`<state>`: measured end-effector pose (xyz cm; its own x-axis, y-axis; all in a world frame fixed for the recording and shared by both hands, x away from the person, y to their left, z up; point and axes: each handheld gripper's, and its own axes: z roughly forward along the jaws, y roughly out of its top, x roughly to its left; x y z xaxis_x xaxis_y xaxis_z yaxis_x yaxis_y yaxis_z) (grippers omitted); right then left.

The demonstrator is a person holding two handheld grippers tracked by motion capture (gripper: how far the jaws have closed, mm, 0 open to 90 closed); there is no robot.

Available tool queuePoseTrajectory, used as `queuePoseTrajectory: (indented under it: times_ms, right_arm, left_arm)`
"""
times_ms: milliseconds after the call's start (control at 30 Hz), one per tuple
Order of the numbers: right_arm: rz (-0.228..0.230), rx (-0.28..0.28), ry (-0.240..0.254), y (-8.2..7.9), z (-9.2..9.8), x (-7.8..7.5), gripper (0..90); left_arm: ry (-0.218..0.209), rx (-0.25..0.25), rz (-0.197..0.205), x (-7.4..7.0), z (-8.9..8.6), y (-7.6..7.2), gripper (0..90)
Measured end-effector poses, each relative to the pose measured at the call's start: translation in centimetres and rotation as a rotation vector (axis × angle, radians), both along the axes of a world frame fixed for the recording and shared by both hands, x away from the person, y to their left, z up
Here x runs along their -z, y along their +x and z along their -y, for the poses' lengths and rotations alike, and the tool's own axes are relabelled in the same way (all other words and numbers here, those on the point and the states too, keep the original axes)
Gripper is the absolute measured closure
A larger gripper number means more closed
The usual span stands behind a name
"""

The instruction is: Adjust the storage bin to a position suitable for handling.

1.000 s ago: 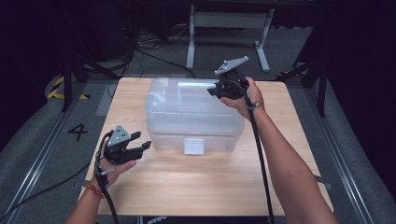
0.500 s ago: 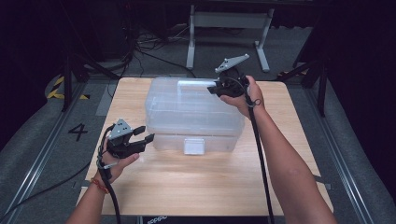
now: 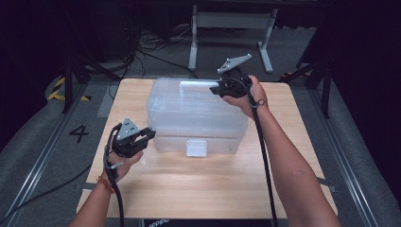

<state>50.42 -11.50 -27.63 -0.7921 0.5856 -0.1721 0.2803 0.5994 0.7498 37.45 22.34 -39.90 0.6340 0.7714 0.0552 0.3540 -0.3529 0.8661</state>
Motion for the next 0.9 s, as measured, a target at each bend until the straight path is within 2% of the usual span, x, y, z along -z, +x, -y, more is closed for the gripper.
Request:
queuePoseTrajectory:
  times_ms: [100, 167, 267, 333, 400, 533, 633, 767, 900]
  right_arm:
    - [0.006, 0.004, 0.004, -0.1, 0.1, -0.1, 67.7]
    - [0.021, 0.021, -0.001, -0.4, 0.2, -0.2, 61.7]
    - [0.044, 0.024, 0.019, -1.2, 1.0, -0.7, 55.5]
    - [0.072, 0.034, 0.044, -1.8, 2.0, -1.3, 52.7]
    - [0.073, 0.031, 0.071, -2.4, 3.1, -1.8, 51.8]
    - [0.098, 0.044, 0.082, -3.6, 5.1, -2.4, 49.9]
    - [0.118, 0.053, 0.079, -4.4, 6.4, -2.6, 48.1]
    - [0.133, 0.061, 0.116, -5.3, 8.1, -2.5, 44.6]
    - [0.157, 0.075, 0.101, -6.1, 9.4, -2.0, 41.4]
  left_arm:
    - [0.005, -0.001, -0.005, 0.0, -0.1, 0.0, 79.9]
    - [0.000, 0.000, -0.008, 0.0, -0.2, 0.0, 82.4]
    - [0.006, -0.002, -0.009, -0.1, -0.3, 0.0, 83.6]
    - [0.012, -0.002, -0.009, -0.1, -0.3, 0.1, 84.4]
    - [0.018, -0.001, -0.008, -0.1, -0.3, 0.1, 84.6]
    - [0.029, 0.000, -0.005, -0.2, -0.4, 0.1, 86.6]
    - [0.038, 0.001, -0.002, -0.4, -0.5, 0.1, 88.6]
    - [0.054, 0.009, 0.001, -0.6, -0.5, 0.2, 89.7]
    - [0.056, 0.016, 0.003, -0.9, -0.6, 0.3, 89.8]
